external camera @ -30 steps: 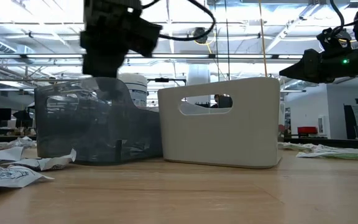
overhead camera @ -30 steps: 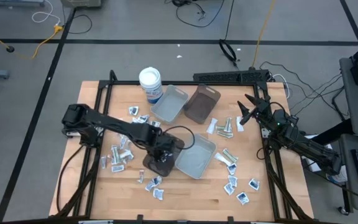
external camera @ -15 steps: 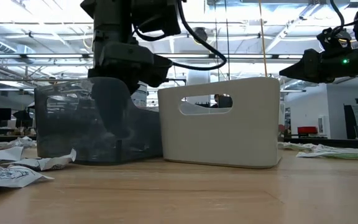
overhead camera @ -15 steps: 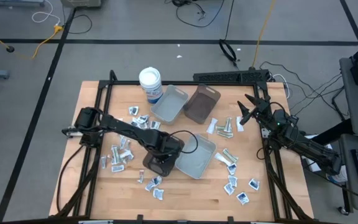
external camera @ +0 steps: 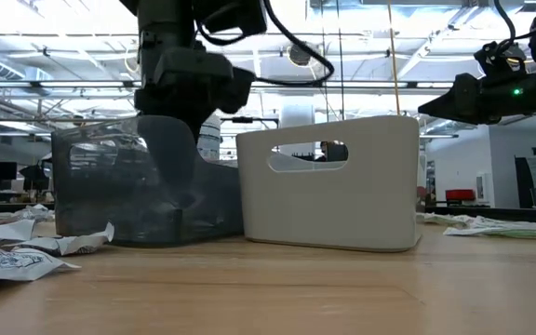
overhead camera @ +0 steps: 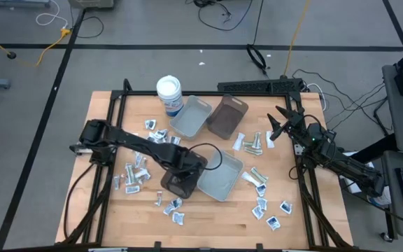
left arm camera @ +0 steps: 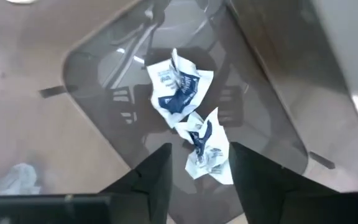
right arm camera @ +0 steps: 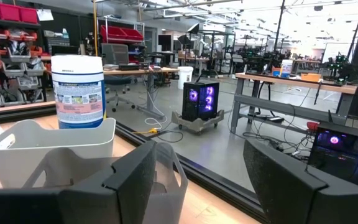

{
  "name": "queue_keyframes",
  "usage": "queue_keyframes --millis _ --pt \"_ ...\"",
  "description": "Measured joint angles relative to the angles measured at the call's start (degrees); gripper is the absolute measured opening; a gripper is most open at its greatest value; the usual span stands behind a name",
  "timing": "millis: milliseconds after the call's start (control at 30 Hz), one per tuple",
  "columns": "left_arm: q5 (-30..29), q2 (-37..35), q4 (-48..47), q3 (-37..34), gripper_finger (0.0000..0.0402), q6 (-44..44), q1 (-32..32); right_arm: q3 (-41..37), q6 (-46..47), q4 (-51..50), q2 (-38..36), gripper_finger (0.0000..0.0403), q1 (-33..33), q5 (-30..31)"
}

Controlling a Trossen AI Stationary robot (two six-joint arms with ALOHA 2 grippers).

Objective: Pick & Place First Aid Supplies
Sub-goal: Put the blue alcohol pad into the bottom black bin

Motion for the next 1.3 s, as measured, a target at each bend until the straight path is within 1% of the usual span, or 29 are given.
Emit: queue_keyframes --millis 133,267,533,733,867,1300 --pt "0.19 -2.53 -0.34 0.00 0.0189 -0.02 -0.30 0.02 -0.02 -0.02 -0.01 0.0238 0.01 -0.01" --pt "0.50 -5.01 -2.37 0.00 0.0192 -0.39 -1.24 0.01 0.00 -0.02 0.00 0.0238 0.01 -0.02" --pt "0.57 -8.87 -7.17 0.00 0.0176 -2.25 -2.84 0.00 -0.01 -0.06 0.00 0.0238 0.01 -0.01" --pt "0.97 -9.16 -7.59 0.00 0.0162 -3.26 -4.51 0.00 -0.02 -0.04 0.00 0.0238 0.00 0.00" --pt "2.61 -9.16 -7.46 0.00 0.0157 -5.27 -7.90 0.00 0.00 -0.03 0.00 0.0238 0.00 0.00" --pt "2.73 -10.30 -7.35 0.02 0.0157 -12.70 -22.62 0.00 -0.02 -0.02 0.00 0.0238 0.00 -0.02"
